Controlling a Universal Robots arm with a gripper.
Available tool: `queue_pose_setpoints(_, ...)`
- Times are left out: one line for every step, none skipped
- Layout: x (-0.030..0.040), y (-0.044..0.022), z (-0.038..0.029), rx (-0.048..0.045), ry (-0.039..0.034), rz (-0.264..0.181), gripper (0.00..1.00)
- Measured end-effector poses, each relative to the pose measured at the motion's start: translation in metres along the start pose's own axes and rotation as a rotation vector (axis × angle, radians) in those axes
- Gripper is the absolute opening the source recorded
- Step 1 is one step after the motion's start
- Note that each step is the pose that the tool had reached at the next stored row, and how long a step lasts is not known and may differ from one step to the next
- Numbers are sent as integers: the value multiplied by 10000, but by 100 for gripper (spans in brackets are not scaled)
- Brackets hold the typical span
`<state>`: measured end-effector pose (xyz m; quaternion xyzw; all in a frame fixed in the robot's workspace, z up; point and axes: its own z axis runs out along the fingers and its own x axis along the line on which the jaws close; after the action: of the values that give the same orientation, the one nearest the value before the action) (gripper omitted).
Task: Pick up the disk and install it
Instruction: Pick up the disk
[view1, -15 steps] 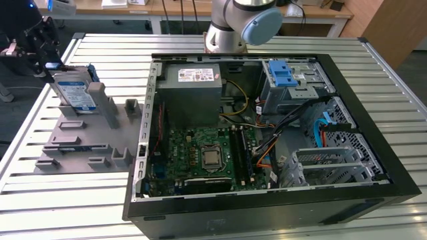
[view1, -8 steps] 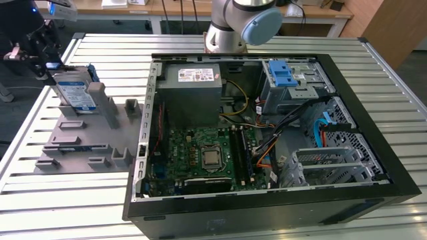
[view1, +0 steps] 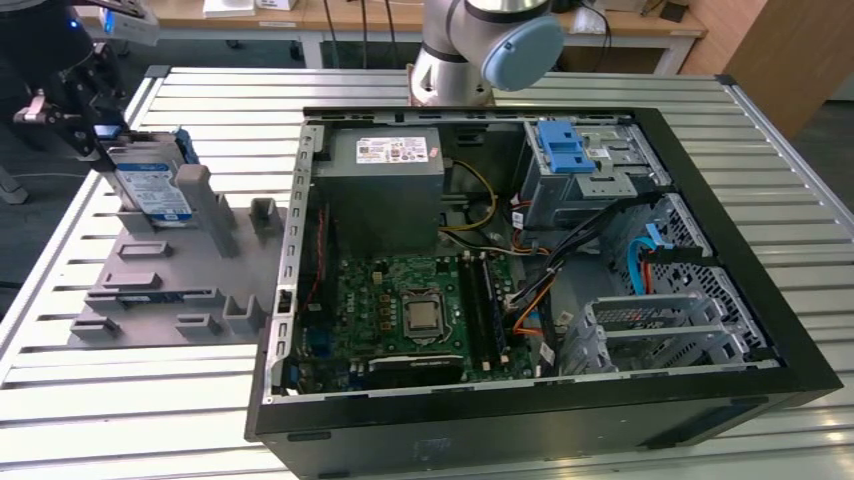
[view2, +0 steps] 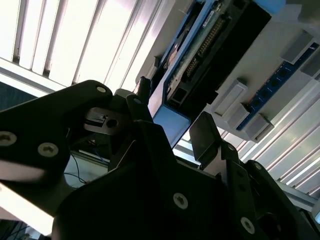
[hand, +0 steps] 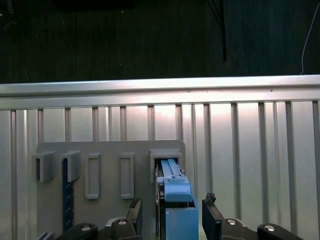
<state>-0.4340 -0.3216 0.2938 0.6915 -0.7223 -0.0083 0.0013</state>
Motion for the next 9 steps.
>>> queue_pose_setpoints(0,0,14,0,0,1,59)
queue_pose_setpoints(-1,0,26,0,0,2,59)
queue_pose_setpoints(-1,0,32,-1,0,2,59)
queue_pose_setpoints(0,1,31,-3,1,2,57)
queue_pose_setpoints(-1,1,31,-3,1,2,57)
queue_pose_setpoints(0,1,32,-3,2,2,57)
queue_pose_setpoints(0,1,32,-2,1,2,51)
queue_pose_setpoints(-1,1,33,0,0,2,51)
queue_pose_setpoints(0,1,35,1,0,2,51)
